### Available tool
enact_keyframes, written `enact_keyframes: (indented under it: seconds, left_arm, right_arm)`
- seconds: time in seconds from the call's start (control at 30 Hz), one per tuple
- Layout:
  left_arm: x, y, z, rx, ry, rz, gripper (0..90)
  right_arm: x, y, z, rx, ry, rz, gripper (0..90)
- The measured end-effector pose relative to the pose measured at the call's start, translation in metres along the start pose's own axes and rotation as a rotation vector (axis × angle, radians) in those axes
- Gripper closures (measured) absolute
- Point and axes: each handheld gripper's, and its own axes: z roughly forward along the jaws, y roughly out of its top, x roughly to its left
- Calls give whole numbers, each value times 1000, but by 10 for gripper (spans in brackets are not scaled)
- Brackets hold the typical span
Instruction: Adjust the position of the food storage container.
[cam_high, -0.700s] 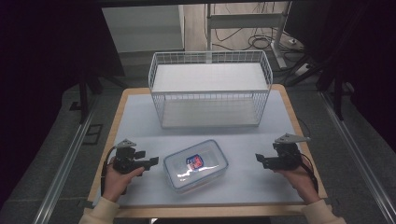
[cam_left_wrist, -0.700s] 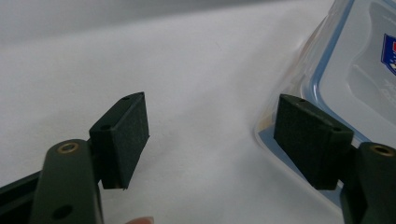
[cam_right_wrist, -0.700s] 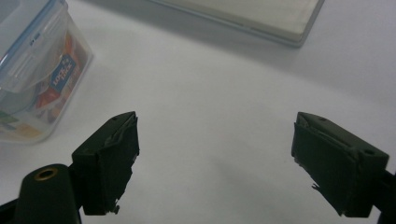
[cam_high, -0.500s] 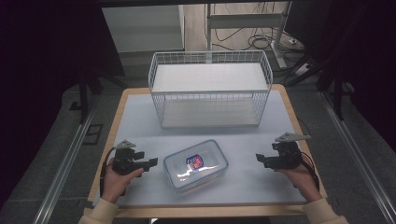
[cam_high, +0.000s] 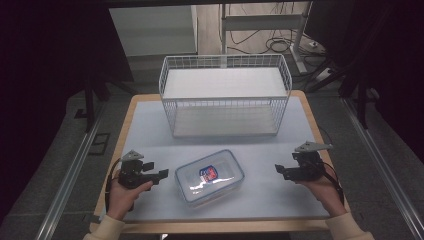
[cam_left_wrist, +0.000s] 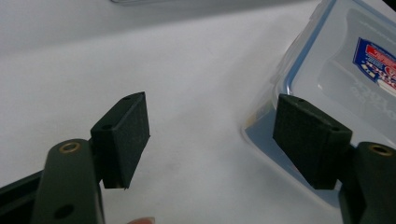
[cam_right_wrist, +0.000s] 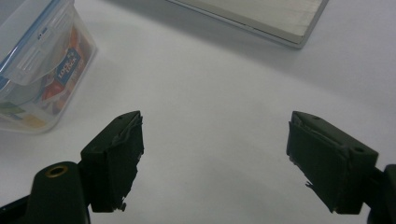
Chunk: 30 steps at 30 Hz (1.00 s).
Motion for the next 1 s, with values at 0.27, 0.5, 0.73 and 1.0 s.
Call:
enact_keyframes:
  seconds: [0.27,0.5,0.73,1.0]
  left_arm:
    - [1,2,0,-3,-4,-3,269]
    - [-5,9,-17,-52,-57,-12,259]
    - [-35,19,-31,-75,-112,70,231]
    - [-70,21,-28,-40,-206,141,266]
  right_arm:
    - [1,-2,-1,8,14,-3,185]
    - [4,0,-2,19,47,-11,182]
    - [2,-1,1,21,57,1,178]
    - [2,-1,0,15,62,4,179]
